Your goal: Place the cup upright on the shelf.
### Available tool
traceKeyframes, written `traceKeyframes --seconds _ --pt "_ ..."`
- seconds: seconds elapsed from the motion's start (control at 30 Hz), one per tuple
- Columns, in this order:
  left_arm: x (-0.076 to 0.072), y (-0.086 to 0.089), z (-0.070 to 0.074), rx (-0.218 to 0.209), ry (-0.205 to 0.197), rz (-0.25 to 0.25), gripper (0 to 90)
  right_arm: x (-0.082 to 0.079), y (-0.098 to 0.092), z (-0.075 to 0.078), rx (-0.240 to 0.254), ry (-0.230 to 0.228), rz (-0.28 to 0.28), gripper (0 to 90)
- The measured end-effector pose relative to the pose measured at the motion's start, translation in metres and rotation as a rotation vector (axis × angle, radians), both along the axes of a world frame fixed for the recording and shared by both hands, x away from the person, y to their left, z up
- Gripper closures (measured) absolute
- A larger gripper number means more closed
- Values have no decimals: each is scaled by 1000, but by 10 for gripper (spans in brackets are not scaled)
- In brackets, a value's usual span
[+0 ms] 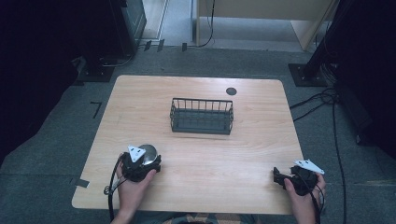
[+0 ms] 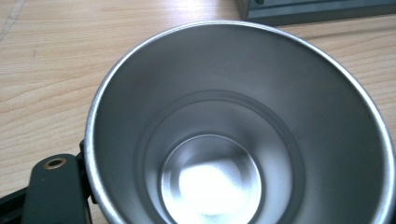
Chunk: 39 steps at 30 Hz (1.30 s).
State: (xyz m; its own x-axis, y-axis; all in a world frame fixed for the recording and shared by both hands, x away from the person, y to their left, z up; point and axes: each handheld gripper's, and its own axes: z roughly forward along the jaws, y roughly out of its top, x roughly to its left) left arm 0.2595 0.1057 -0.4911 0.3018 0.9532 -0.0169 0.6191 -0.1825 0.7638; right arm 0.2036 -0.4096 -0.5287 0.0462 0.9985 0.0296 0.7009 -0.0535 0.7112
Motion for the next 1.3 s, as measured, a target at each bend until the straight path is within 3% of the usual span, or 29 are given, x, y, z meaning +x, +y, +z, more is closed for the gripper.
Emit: traceKeyframes --seconds 0.3,0.5,1.03,1.3 --pt "4 1 11 -11 -10 -3 183 0 0 0 0 0 0 0" --pt "9 -3 22 -21 -15 -38 184 0 0 0 0 0 0 0" --pt "40 -30 58 -23 -48 -112 184 0 0 0 2 -1 -1 0" --pt "56 -40 73 -44 -64 -121 184 0 0 0 0 0 1 0"
